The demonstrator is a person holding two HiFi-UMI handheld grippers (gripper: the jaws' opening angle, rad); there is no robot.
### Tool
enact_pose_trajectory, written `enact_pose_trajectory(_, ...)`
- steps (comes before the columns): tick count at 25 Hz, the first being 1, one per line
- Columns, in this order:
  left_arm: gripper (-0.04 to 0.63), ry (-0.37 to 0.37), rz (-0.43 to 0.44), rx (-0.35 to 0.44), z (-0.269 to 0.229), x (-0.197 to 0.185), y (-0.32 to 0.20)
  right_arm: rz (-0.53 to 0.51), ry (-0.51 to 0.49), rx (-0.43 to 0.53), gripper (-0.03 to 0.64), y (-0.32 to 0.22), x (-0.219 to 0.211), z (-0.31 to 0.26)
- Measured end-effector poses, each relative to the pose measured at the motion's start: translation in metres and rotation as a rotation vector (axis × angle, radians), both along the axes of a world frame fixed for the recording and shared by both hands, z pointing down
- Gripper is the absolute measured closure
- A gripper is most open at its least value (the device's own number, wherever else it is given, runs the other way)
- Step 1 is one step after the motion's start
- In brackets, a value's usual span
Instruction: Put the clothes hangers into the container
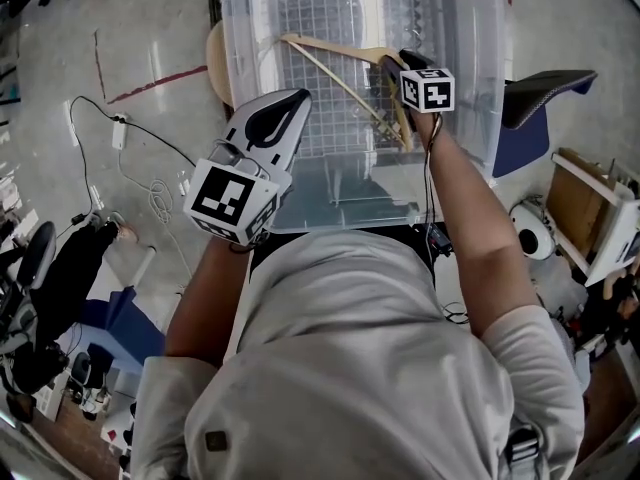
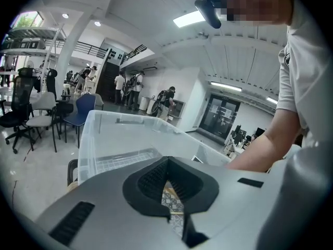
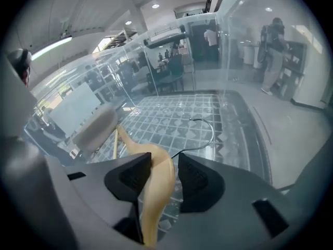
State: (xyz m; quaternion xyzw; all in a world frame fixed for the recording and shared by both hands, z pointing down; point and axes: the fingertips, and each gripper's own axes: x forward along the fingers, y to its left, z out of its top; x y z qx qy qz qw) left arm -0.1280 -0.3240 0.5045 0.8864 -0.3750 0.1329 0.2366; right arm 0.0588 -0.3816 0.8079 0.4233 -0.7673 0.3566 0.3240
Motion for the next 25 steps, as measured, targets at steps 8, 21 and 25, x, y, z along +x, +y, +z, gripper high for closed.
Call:
enact_pose_trajectory(8, 0.578, -0.007, 0.021, -0.004, 0.007, 0.01, -0.009, -0.01, 0.105, -0.014, 0.445, 0.001, -0.001, 0.022)
enact_pose_trajectory(21, 0.578, -0.022, 0.012, 0.009, 0.0, 0.029, 0.003, -0.089, 0.074, 0.057, 0.445, 0.003, -0.013, -0.026)
enact_pose_trajectory(25, 0.578, -0.014, -0.007, 0.048, -0.015, 0.04, 0.008, -0.14, 0.057, 0.127, 0.445, 0.0, -0.023, -0.067)
